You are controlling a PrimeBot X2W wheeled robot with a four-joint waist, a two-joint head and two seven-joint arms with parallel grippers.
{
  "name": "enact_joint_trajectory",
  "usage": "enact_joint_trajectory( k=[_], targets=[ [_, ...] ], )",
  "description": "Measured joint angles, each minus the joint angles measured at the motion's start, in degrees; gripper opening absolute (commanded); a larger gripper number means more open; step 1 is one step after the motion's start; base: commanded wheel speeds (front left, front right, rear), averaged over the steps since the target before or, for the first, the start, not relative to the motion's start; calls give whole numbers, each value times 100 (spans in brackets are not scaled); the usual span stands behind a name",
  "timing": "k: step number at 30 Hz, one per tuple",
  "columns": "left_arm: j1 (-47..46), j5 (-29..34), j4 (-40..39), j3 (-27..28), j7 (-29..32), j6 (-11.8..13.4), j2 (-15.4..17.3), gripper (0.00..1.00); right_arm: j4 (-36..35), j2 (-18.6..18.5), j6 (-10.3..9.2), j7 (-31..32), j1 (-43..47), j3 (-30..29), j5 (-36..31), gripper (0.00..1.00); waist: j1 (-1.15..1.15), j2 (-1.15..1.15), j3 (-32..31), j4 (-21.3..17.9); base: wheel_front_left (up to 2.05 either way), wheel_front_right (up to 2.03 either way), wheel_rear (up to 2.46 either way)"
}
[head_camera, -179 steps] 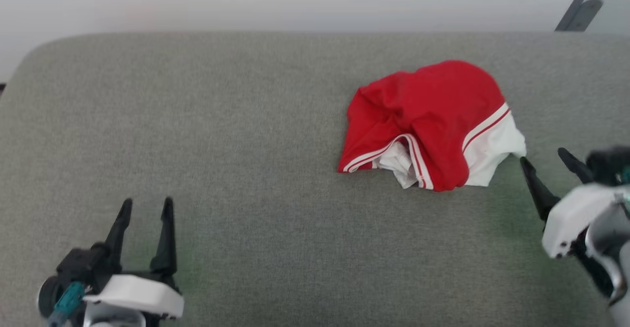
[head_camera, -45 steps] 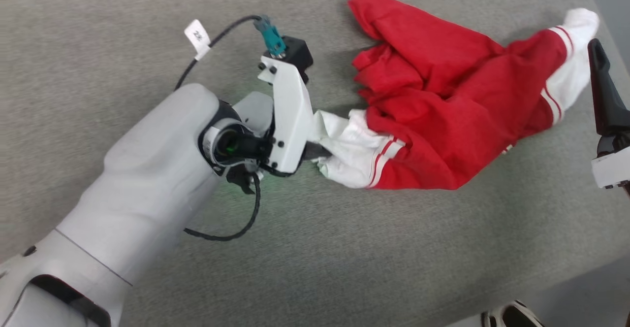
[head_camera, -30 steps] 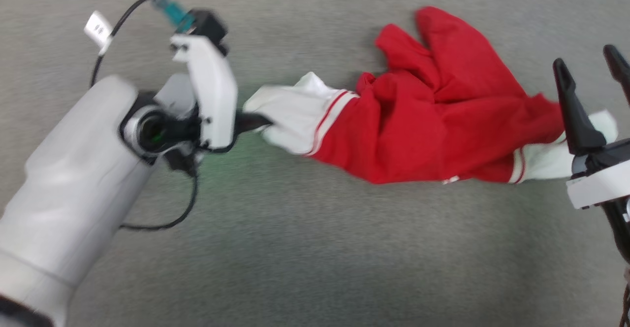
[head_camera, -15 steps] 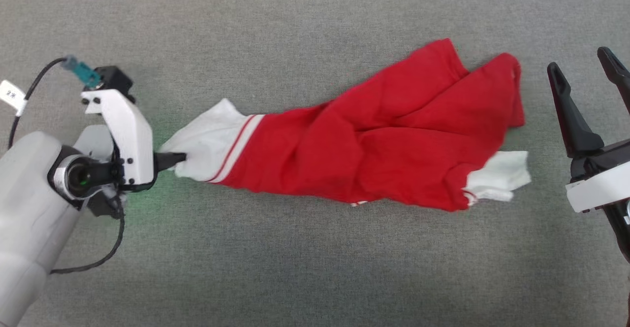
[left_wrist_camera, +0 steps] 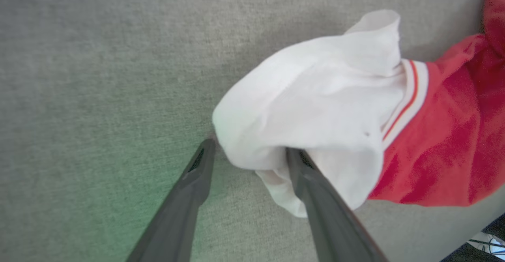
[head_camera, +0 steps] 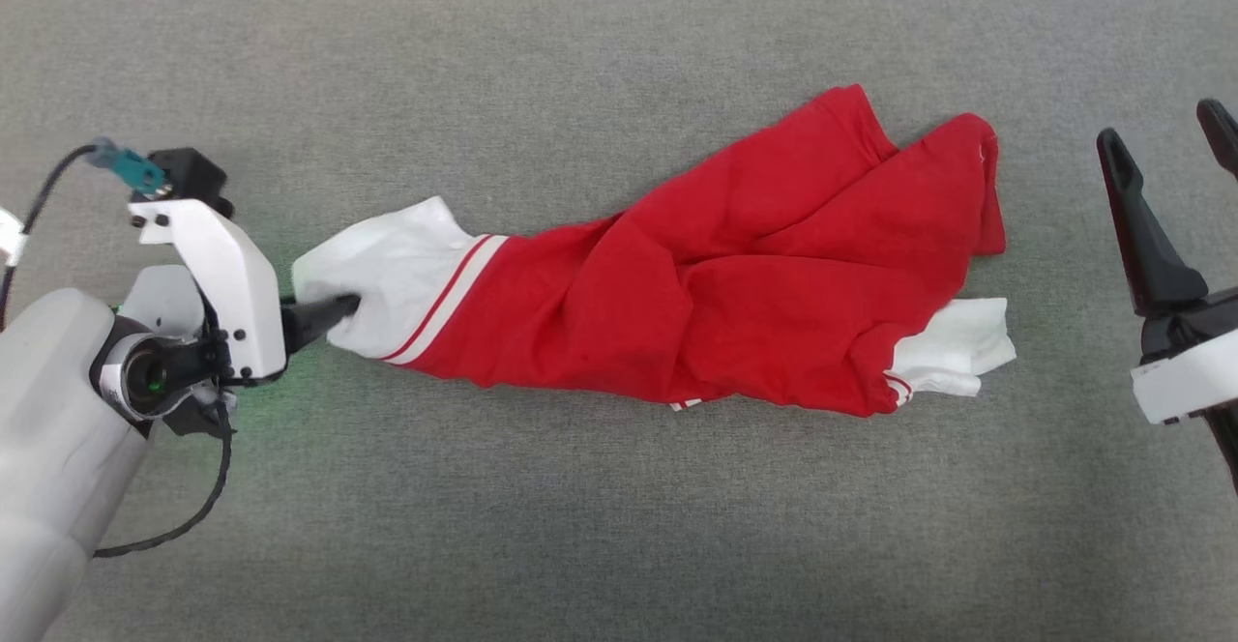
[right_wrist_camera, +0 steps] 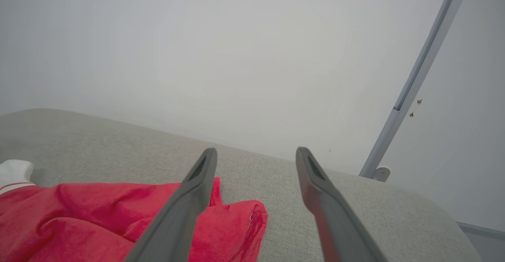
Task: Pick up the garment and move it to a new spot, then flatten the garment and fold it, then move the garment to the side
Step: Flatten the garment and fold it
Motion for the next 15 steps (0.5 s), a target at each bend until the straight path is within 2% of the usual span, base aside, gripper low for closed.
enact_joint_trajectory(
  k=[5,9,12,15],
  targets=[
    [138,141,-154,133,-788,-105,59,100,-44,-41,0,96,99,-43,-1,100,0,0,-74,71,0,0,0],
    [293,517,-486,307,-2015,-127,108,100,-64,-140,0,264,178,-62,20,100,0,0,-137,161,0,0,0],
    [557,760,-838,438,-3080,-59,-75,100,-24,-252,0,461,224,-22,82,100,0,0,-180,263,0,0,0],
    [946,1020,-1114,444,-3947,167,-286,100,42,-381,0,683,309,21,131,100,0,0,-217,394,0,0,0]
  ],
)
